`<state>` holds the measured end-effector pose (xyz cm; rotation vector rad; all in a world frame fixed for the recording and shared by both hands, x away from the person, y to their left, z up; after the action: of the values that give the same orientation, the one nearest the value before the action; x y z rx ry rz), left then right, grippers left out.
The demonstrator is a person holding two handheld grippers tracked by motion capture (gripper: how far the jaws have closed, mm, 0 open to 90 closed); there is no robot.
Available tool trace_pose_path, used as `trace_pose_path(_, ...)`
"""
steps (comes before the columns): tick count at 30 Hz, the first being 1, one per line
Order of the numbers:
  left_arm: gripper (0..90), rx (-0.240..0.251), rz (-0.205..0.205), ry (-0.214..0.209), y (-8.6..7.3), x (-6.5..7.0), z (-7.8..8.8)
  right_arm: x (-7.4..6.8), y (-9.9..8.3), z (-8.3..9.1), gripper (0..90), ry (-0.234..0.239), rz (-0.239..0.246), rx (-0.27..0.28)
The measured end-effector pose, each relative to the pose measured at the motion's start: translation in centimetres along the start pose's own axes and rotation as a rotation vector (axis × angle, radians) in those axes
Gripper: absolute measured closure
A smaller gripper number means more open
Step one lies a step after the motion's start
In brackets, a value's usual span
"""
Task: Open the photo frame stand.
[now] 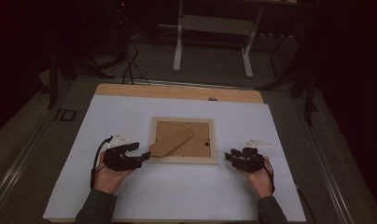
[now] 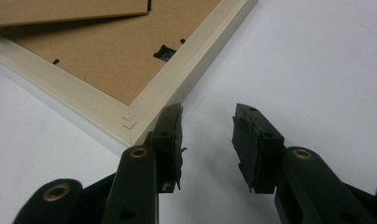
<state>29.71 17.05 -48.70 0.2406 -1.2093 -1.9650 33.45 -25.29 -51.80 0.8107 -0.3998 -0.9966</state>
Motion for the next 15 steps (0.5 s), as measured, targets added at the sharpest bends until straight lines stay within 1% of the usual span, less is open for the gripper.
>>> trace_pose_path(4,35.2,-0.026,-0.023,-0.010,1.0,0.4,-0.6,0.0,0.0,0.1,61.5,0.000,-0.001,0.003)
trace_pose_path(8,34.7,-0.033,-0.033,-0.015,1.8,0.5,-1.1,0.0,0.1,0.2,61.3,0.004,-0.004,0.007)
trace_pose_path(11,34.7,-0.030,-0.026,-0.026,2.2,0.4,-1.5,0.1,0.0,0.1,61.2,0.005,-0.002,0.006)
trace_pose_path(15,34.3,-0.043,-0.017,-0.035,2.7,0.1,-2.2,0.1,0.1,0.2,61.1,0.004,-0.004,0.008)
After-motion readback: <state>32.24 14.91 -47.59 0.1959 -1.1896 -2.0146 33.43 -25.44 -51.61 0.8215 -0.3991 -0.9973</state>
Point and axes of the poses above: each handheld gripper's, and its own axes: z roughly backward along the jaws, y roughly out of its top, x roughly to its right, the point moved 1 cm from there along -z, roughly forward along the jaws, and after that the axes turned 6 degrees about -y, right-handed, at the moved point
